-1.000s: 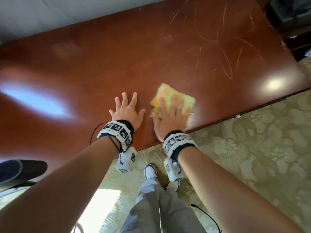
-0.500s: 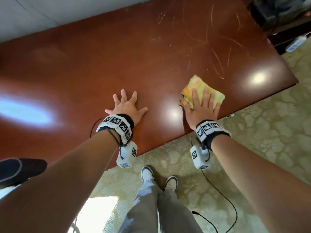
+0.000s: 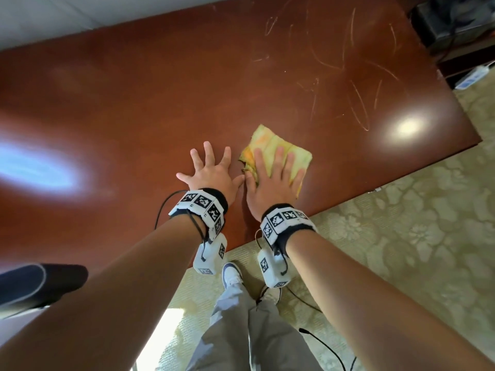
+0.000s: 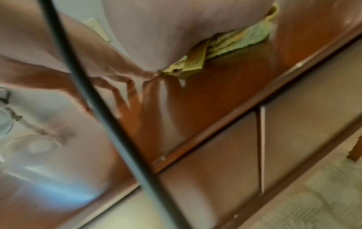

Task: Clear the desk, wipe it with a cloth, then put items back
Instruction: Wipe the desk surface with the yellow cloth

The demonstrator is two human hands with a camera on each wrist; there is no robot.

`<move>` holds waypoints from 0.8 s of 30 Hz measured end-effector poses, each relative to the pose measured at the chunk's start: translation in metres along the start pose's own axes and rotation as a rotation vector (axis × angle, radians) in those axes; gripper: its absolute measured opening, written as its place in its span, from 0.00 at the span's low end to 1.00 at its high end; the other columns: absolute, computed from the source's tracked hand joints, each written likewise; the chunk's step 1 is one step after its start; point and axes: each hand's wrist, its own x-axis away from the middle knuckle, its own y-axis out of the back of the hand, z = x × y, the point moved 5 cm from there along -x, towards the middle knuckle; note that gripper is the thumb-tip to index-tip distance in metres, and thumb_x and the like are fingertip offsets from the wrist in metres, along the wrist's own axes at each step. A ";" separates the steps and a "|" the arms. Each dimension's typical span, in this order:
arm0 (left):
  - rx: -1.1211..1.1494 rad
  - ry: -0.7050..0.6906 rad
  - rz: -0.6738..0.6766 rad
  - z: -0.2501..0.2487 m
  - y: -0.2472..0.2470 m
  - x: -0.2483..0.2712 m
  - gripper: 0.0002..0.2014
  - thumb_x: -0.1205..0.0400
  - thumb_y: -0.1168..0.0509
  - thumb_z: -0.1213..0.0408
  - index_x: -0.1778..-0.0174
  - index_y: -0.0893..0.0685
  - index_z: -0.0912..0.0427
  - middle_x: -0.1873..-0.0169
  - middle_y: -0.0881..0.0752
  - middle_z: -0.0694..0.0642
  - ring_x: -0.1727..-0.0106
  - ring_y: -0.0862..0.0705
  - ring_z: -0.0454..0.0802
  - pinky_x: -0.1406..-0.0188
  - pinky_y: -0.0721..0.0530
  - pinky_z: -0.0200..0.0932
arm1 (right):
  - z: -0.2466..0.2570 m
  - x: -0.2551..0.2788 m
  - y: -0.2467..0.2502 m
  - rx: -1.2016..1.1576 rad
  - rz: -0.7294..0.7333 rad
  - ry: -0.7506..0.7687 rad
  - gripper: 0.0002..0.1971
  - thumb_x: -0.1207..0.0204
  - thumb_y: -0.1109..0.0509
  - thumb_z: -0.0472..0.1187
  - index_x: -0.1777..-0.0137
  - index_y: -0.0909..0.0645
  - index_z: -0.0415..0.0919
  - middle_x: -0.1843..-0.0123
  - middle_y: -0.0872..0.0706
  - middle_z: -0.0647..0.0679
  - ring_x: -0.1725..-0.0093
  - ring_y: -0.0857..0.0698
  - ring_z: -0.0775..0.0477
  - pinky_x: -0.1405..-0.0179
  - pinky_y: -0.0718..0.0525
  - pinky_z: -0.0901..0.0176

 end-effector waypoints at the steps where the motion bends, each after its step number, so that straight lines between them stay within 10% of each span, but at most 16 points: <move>1: 0.001 -0.001 -0.004 0.000 0.000 0.000 0.37 0.15 0.50 0.34 0.13 0.57 0.38 0.12 0.64 0.54 0.13 0.63 0.63 0.25 0.43 0.83 | -0.002 -0.001 -0.001 0.001 -0.002 -0.001 0.30 0.13 0.60 0.63 0.13 0.61 0.63 0.10 0.65 0.44 0.12 0.65 0.36 0.17 0.65 0.30; 12: 0.015 -0.012 0.025 0.002 0.000 -0.001 0.38 0.14 0.48 0.34 0.13 0.58 0.38 0.13 0.65 0.53 0.13 0.63 0.62 0.24 0.43 0.83 | -0.124 -0.045 0.035 0.031 0.044 -0.274 0.33 0.16 0.63 0.68 0.13 0.63 0.63 0.10 0.66 0.46 0.12 0.66 0.41 0.16 0.63 0.31; 24: 0.009 -0.040 0.008 0.005 0.001 -0.002 0.33 0.13 0.52 0.38 0.13 0.56 0.38 0.12 0.62 0.53 0.12 0.61 0.63 0.25 0.41 0.83 | 0.012 -0.010 0.000 0.033 0.015 0.110 0.29 0.12 0.64 0.60 0.12 0.61 0.60 0.10 0.63 0.45 0.12 0.64 0.37 0.17 0.63 0.29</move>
